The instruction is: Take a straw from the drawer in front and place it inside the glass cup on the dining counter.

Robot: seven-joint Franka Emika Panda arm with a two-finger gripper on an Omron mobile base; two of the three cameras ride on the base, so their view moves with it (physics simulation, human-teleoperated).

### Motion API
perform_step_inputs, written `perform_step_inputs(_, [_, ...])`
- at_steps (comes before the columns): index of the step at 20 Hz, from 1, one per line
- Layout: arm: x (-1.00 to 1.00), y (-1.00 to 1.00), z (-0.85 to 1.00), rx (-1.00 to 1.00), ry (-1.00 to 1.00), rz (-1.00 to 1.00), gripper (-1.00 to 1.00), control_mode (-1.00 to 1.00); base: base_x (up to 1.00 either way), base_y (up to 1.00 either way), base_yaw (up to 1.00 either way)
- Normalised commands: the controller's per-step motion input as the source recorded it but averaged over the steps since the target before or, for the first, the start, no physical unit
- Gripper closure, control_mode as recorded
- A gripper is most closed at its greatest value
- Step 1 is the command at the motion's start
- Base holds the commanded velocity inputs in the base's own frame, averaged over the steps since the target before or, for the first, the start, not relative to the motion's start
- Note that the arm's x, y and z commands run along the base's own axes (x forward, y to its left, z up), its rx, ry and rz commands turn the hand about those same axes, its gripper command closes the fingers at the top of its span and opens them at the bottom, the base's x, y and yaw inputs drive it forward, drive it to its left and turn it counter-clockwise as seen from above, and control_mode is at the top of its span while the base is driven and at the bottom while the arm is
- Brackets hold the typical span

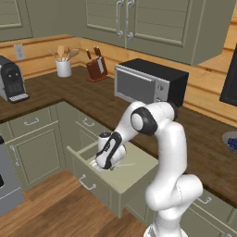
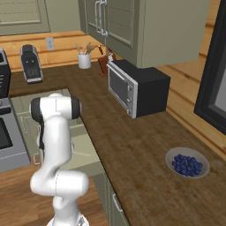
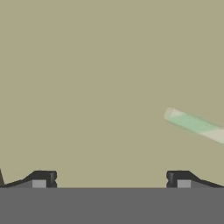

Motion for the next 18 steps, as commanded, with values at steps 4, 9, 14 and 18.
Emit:
perform_step_inputs(4, [-0.21,0.69,0.0,0.07,0.0,0.0,-1.0,-1.0,0.0,0.0,0.0])
perform_step_inputs(9, [-0.47,0.9,0.09,0.07,0.0,0.0,-1.0,-1.0,0.0,0.0,0.0])
perform_step_inputs(14, [-0.48,0.92,0.13,0.05,-0.01,0.01,-1.0,-1.0,0.0,0.0,0.0])
perform_step_inputs(18, [-0.04,0.02,0.51,0.0,-0.14,0.0,-1.0,-1.0,0.0,0.0,0.0])
